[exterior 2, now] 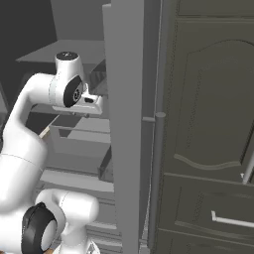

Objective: Place the tupperware containing the fish and eggplant meal in the microwave. Close the microwave door and press the start button to reheat the meal.

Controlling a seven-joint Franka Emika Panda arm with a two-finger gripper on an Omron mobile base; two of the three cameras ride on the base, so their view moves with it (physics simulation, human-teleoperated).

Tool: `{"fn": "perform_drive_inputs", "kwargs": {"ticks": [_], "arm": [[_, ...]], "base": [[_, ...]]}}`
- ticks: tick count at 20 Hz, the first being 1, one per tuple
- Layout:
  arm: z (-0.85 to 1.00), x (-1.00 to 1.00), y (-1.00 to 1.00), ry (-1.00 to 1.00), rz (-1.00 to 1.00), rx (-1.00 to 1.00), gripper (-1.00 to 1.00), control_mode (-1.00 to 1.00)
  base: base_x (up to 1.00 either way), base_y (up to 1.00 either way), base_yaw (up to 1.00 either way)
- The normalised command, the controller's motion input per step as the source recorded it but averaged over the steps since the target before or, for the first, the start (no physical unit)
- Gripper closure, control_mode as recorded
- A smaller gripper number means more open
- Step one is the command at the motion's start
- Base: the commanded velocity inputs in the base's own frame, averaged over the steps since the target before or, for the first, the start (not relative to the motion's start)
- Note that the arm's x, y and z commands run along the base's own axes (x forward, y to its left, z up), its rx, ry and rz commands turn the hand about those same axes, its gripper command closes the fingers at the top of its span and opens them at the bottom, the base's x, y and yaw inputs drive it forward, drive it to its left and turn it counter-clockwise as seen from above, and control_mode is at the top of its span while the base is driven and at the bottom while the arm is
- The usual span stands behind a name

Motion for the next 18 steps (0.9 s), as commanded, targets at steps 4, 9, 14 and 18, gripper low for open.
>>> {"fn": "perform_drive_inputs", "kwargs": {"ticks": [4, 9, 14, 18], "arm": [[0.0, 0.0, 0.06, -0.13, -0.01, 0.0, -1.0, -1.0], [0.0, 0.09, 0.3, -0.2, -0.12, 0.0, -1.0, -1.0], [0.0, 0.29, 0.23, -0.11, -0.19, 0.03, -1.0, -1.0], [-0.02, 0.34, 0.28, -0.05, -0.21, 0.08, -1.0, -1.0]], "base": [[0.0, 0.0, 0.0], [0.0, 0.0, 0.0], [0.0, 0.0, 0.0], [0.0, 0.0, 0.0]]}}
